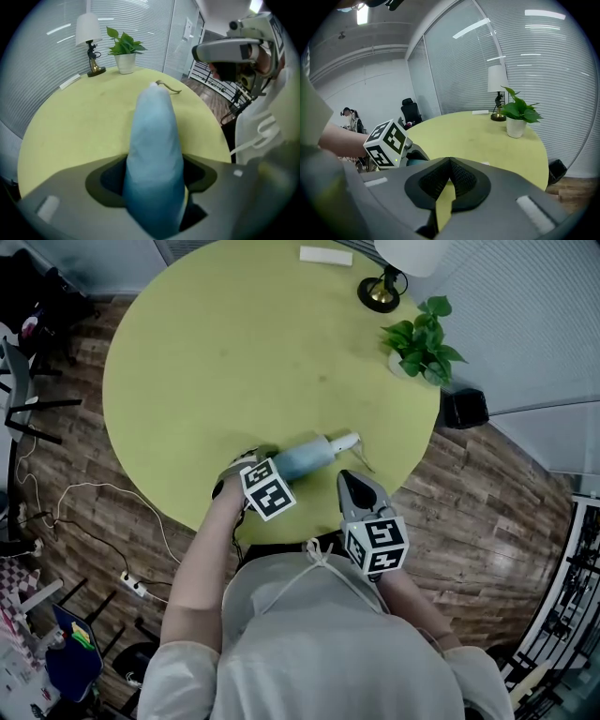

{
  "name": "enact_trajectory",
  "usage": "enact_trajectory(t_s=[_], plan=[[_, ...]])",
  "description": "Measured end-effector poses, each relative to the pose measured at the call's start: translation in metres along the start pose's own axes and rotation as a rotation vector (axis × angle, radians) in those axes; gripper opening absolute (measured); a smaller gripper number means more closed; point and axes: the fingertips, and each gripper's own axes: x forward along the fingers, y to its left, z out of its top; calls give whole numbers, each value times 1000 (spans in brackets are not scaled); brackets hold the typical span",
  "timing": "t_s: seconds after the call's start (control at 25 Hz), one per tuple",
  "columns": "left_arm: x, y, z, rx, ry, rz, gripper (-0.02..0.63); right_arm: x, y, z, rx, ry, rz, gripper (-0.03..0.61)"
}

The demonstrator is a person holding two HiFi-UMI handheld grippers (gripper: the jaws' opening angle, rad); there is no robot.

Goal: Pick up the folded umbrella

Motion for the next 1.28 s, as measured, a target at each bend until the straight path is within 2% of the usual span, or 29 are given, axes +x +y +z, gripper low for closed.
enact_trajectory(t_s=[0.16,0.48,0.6,0.68,0.88,1.12,1.28], plan=[[-4,-8,0,43,-24,78,300,-4,3,3,-8,-4,5,0],[-12,-17,-13,8,-4,133,299,-16,9,3,-28,-10,7,0],[-17,-17,-22,-44,-1,133,299,-19,12,2,-30,-12,11,0],[-25,-12,-22,-96,-29,146,299,-19,14,2,-36,-16,19,0],[-67,8,-11,-238,-189,244,299,-20,26,12,-45,-17,55,0],[-144,36,0,-402,-477,407,299,-24,52,43,-89,-60,99,0],[-195,47,2,-483,-641,515,299,-32,62,67,-117,-93,85,0]])
